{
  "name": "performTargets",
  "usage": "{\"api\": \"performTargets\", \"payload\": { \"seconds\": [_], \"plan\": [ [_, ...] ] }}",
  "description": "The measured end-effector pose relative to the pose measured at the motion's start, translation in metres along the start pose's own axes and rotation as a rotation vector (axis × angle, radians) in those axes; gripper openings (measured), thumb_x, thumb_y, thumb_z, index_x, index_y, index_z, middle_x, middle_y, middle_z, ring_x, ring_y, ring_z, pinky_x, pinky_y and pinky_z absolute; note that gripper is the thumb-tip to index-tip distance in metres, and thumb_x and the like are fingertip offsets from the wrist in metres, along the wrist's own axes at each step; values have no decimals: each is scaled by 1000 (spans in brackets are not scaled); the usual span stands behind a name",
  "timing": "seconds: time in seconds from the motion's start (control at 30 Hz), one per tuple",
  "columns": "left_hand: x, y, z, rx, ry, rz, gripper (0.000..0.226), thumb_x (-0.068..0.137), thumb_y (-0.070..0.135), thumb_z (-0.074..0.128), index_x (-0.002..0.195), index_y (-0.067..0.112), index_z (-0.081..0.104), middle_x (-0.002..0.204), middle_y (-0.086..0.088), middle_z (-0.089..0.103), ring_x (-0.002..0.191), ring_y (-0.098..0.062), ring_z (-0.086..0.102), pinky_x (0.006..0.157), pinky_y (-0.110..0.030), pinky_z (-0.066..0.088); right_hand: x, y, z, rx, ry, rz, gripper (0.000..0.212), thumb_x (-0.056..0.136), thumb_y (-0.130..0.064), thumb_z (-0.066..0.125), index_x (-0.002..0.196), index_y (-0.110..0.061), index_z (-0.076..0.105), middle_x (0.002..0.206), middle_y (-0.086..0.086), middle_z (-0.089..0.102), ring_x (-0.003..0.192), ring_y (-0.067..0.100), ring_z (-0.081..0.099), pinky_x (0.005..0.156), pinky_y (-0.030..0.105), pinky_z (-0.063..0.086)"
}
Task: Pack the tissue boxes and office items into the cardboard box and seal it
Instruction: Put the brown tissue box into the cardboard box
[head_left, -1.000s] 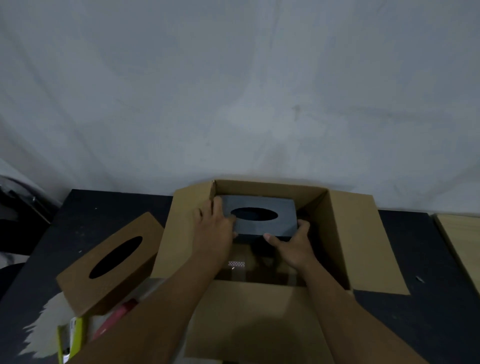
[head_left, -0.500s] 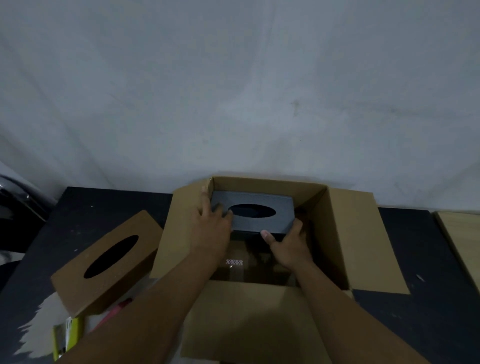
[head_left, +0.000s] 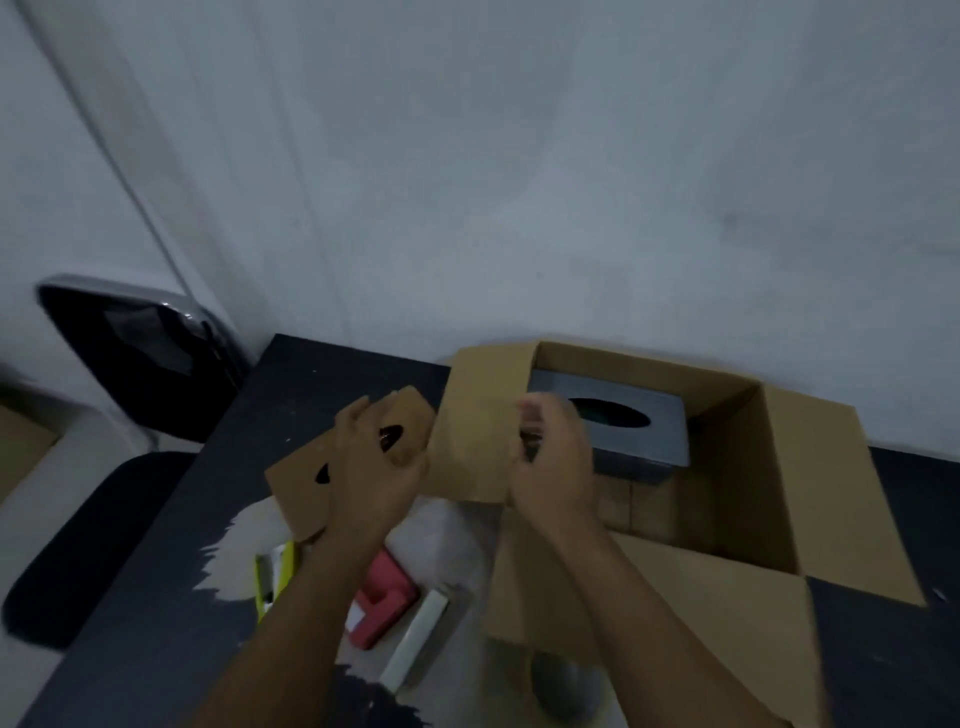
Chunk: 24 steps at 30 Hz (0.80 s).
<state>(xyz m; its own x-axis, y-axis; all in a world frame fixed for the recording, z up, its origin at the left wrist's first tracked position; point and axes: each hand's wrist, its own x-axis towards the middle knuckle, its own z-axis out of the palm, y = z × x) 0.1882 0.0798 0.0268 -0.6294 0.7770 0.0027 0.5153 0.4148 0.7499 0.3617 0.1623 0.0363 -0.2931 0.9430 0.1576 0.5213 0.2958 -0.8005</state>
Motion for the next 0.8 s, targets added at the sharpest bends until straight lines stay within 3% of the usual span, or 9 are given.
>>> {"api": "performTargets", "payload": {
  "seconds": [0.07, 0.13, 0.23, 0.33, 0.4, 0.47, 0.57, 0.7, 0.8],
  "plan": [
    [5, -31, -23, 154, -92, -106, 106, 70, 34, 88, 158, 30, 29, 164, -9, 17, 148, -31, 28, 113, -39, 29, 0, -26, 29, 66, -202, -57, 40, 87, -2, 58, 122, -22, 58, 122, -3, 55, 109, 11, 57, 85, 20, 49],
    [13, -59, -37, 320, -217, -220, 133, 59, 44, 93, 161, 40, 6, 169, -7, -3, 156, -33, -1, 122, -53, 12, 4, -45, 55, 42, -357, -16, 45, 92, -8, 58, 134, -23, 54, 132, -2, 53, 119, 13, 53, 97, 24, 44],
    [21, -89, -49, 406, -309, -302, 140, 61, 35, 91, 159, 44, -8, 169, -6, -13, 155, -36, -15, 123, -63, 8, 17, -59, 81, -115, -491, 54, 55, 97, -18, 56, 149, -17, 39, 141, 7, 49, 127, 24, 50, 93, 22, 35],
    [29, -116, -60, 313, -350, -258, 137, 53, 40, 88, 162, 31, 5, 163, -10, 12, 152, -40, 10, 120, -60, 25, 29, -64, 96, -248, -563, 152, 55, 100, -23, 53, 150, -15, 32, 140, 12, 48, 121, 29, 53, 78, 26, 37],
    [35, -134, -70, 216, -364, -185, 133, 41, 49, 83, 156, 19, 24, 151, -7, 31, 143, -35, 30, 111, -48, 41, 35, -67, 105, -282, -568, 217, 67, 100, -26, 54, 157, -15, 20, 150, 13, 40, 129, 32, 48, 86, 30, 40],
    [39, -145, -78, 87, -338, -161, 121, 51, 30, 92, 153, 12, 29, 145, -2, 31, 140, -24, 31, 101, -33, 43, 39, -67, 113, -252, -552, 278, 77, 100, -28, 55, 160, -15, 8, 157, 13, 33, 136, 33, 43, 96, 33, 40],
    [46, -157, -85, -56, -253, -175, 112, 65, 3, 91, 156, 11, 26, 138, 7, 30, 131, -10, 28, 97, -26, 35, 37, -61, 126, -166, -576, 419, 80, 102, -29, 54, 161, -14, 3, 151, 13, 43, 130, 31, 50, 87, 29, 41],
    [52, -169, -92, -281, -203, -308, 127, 66, 3, 94, 162, 21, 12, 132, 13, 43, 121, -12, 46, 92, -30, 43, 26, -49, 143, -111, -599, 478, 53, 102, -32, 52, 149, -16, 34, 132, 3, 58, 106, 21, 59, 79, 28, 45],
    [53, -169, -99, -326, -146, -331, 116, 65, 4, 93, 156, 21, 23, 137, 7, 52, 114, -13, 52, 88, -31, 44, 25, -56, 146, -50, -583, 456, 33, 101, -30, 55, 132, -19, 47, 119, -1, 61, 92, 11, 57, 71, 24, 45]
  ]
}}
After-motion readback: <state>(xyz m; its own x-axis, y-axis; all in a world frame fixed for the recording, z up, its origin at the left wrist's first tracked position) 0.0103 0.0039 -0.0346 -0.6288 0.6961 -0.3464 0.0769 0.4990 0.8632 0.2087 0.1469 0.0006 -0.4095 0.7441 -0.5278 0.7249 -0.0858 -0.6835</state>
